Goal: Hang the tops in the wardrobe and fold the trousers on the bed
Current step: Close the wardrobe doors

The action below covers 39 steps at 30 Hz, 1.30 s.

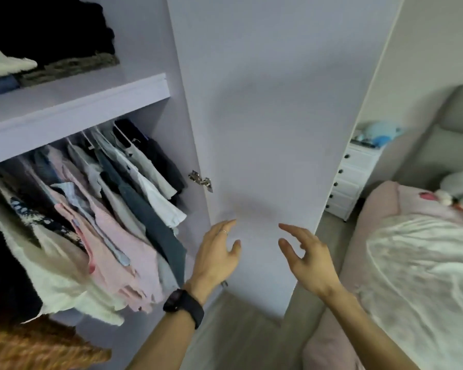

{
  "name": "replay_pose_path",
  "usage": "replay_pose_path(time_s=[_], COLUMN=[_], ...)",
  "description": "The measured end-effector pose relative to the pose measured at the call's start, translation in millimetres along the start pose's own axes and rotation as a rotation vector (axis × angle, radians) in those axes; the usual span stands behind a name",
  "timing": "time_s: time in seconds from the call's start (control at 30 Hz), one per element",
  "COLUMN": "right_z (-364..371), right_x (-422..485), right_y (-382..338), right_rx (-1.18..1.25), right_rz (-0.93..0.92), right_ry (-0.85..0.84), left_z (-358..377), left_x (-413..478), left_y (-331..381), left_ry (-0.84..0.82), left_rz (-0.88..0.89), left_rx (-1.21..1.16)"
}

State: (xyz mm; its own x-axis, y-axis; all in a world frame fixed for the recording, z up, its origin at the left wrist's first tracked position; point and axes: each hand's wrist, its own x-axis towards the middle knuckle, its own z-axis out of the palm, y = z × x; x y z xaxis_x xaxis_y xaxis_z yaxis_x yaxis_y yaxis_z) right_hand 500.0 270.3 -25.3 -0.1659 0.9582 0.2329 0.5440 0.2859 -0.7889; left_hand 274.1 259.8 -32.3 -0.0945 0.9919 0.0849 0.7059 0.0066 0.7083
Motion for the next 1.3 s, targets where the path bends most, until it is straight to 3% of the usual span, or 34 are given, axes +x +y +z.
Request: replay_pose_path(time_s=[0.13,0.2,0.43,0.67,1.0,1.13,1.3], right_z=[-43.7,-60.5,-99.5,-88.6,-17.0,20.8,67.0], right_x=[1.4,13.7,58.7,56.9,-18.5,-42.5,-44.8], right_y=[5.0,4.7,-4.7,-6.5,-41.9,-65.0,-98.1], right_rx=[0.119,0.179,0.402,0.469,0.495,0.475,0.446], right_rz=[0.126,0.166,0.162,0.067,-0.049,-0.206,-0.288], right_ry=[0.308,0.37,0.231,0.291,0.285,0.156,-0.094], left_z=[10.5,13.4,18.6,16.1,-14.1,-35.9,-60.3], left_x=[32.4,44.4,80.3,90.9,-4.1,-51.6,-102.4], left_y=[58.5,83.3,146.0,131.0,65.7,32.0,-13.9], left_ry=[0.011,0.028,0.256,0.267,0.156,0.178,0.358], left_rz=[0.225,0.289,0.495,0.582,0.489,0.322,0.193], left_rx=[-0.056,-0.094,-0.074,0.04,-0.229,-0.391,-0.579])
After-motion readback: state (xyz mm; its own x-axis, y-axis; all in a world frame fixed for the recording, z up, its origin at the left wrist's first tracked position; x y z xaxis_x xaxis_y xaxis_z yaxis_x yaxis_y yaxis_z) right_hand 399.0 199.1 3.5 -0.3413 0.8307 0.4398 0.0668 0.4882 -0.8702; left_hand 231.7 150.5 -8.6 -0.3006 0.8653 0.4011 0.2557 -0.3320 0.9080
